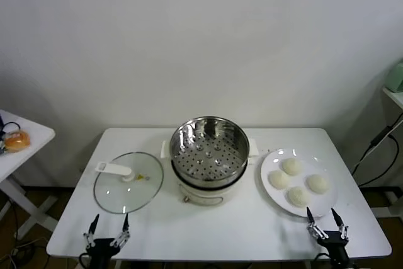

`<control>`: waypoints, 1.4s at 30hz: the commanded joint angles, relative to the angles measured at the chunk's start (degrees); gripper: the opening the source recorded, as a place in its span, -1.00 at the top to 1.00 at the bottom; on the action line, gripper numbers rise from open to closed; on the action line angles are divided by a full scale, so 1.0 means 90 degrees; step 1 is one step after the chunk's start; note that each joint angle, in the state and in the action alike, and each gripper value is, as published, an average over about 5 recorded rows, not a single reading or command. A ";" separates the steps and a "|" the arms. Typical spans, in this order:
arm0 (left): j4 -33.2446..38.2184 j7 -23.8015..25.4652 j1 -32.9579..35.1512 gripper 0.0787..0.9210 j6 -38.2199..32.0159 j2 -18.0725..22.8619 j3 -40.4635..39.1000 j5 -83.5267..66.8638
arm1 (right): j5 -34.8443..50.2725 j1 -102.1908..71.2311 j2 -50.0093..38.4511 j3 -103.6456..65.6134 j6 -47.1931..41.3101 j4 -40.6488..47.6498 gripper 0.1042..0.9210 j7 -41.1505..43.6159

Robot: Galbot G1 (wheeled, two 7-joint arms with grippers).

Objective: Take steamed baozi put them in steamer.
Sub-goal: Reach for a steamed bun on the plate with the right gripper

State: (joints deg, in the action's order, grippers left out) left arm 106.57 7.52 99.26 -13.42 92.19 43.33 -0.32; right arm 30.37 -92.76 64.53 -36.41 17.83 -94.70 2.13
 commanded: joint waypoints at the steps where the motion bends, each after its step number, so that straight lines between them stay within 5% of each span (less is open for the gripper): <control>1: -0.0002 0.0015 0.0008 -0.77 -0.0019 0.0292 -0.0006 0.0047 | -0.0028 0.0143 -0.0061 -0.0054 -0.0706 -0.0303 -0.76 -0.0149; 12: -0.0028 0.0022 -0.0057 -0.77 -0.0102 0.0202 -0.0038 0.0134 | -0.0016 0.2446 -0.1408 -0.0005 -0.4402 -0.0876 -0.76 0.0008; 18: -0.0018 0.0029 -0.0087 -0.77 -0.0134 0.0128 -0.0070 0.0154 | -0.1222 0.3665 -0.2597 0.0718 -0.5734 -0.0489 -0.76 0.1417; 29: -0.0031 0.0052 -0.0096 -0.77 -0.0274 0.0047 -0.0110 0.0291 | -0.3933 0.6032 -0.4199 0.3459 -0.4038 0.0687 -0.76 0.4415; 37: -0.0061 0.0065 -0.0071 -0.77 -0.0353 0.0047 -0.0212 0.0425 | -0.5215 0.9212 -0.4065 0.6644 -0.2500 0.2387 -0.76 0.6287; 42: -0.0080 0.0068 -0.0057 -0.77 -0.0394 0.0080 -0.0306 0.0520 | -0.5030 1.0782 -0.3610 0.8347 -0.1899 0.3318 -0.76 0.7090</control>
State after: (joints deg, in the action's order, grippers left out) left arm 105.91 8.12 98.71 -16.72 92.20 41.09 3.65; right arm -8.15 -16.41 32.58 18.02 -6.42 -75.02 52.92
